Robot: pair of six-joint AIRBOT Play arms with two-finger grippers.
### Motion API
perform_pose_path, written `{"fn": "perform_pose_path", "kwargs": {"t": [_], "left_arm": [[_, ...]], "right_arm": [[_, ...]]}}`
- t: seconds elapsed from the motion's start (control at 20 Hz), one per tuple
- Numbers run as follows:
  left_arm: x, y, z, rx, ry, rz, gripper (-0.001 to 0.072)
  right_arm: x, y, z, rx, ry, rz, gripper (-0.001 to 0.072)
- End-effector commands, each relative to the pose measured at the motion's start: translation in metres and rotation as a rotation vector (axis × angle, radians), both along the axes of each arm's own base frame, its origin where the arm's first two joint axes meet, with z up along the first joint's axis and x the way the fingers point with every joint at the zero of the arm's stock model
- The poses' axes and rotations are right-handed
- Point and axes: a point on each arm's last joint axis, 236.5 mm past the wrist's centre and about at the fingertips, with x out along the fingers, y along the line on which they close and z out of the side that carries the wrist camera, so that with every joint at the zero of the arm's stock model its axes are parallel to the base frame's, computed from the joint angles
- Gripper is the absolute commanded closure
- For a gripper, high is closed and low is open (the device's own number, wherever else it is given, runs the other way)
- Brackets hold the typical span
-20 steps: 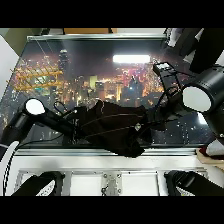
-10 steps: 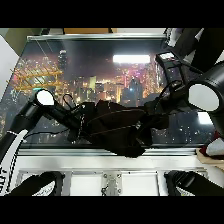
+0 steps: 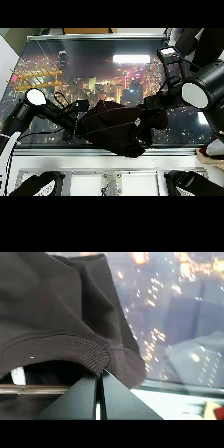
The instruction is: Fold the clothes and pants, and hang the long-sleeved shirts on hangers.
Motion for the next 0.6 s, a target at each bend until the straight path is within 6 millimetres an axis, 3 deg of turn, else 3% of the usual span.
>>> {"fn": "perform_pose_path", "kwargs": {"t": [0.0, 0.4, 0.55], "left_arm": [[0.000, 0.000, -0.007, 0.003, 0.036, -0.001, 0.0694], [0.005, -0.001, -0.016, 0.009, 0.061, 0.009, 0.0693], [0.009, -0.001, -0.017, 0.008, 0.049, 0.017, 0.0693]], "right_arm": [[0.002, 0.025, 0.003, 0.054, -0.030, 0.064, 0.0693], [-0.034, 0.090, 0.004, 0.194, 0.012, 0.199, 0.0693], [-0.037, 0.115, 0.011, 0.272, -0.013, 0.229, 0.0693]]}}
